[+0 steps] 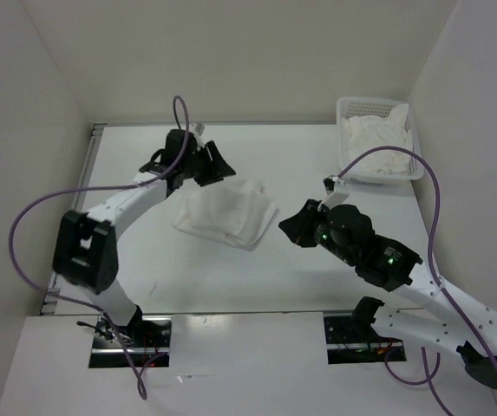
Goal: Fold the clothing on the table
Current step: Fold the skirt
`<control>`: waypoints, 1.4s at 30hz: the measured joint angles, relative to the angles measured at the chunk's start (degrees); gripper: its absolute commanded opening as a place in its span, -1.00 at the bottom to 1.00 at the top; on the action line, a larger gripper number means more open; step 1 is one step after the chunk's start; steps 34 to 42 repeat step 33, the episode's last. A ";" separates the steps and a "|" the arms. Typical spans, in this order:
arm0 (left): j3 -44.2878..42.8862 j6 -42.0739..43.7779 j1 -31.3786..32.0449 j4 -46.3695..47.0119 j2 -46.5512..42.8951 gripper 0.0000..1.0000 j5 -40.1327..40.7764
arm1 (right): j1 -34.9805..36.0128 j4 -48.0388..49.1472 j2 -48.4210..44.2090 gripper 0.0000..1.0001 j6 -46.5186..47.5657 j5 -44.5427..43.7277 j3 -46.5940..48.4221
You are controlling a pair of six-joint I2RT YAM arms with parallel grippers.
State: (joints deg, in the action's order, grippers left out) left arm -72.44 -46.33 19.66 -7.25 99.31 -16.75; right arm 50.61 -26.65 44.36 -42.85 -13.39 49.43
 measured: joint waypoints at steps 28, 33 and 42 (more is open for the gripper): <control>36.15 -0.59 0.68 -7.28 -58.86 1.00 22.43 | -2.38 -3.52 -24.35 0.11 -8.81 -13.38 -8.74; 39.47 -1.22 0.68 -10.14 -63.39 1.00 23.19 | -2.40 -3.96 -24.44 0.80 -9.55 -13.99 -9.01; 39.47 -1.22 0.68 -10.14 -63.39 1.00 23.19 | -2.40 -3.96 -24.44 0.80 -9.55 -13.99 -9.01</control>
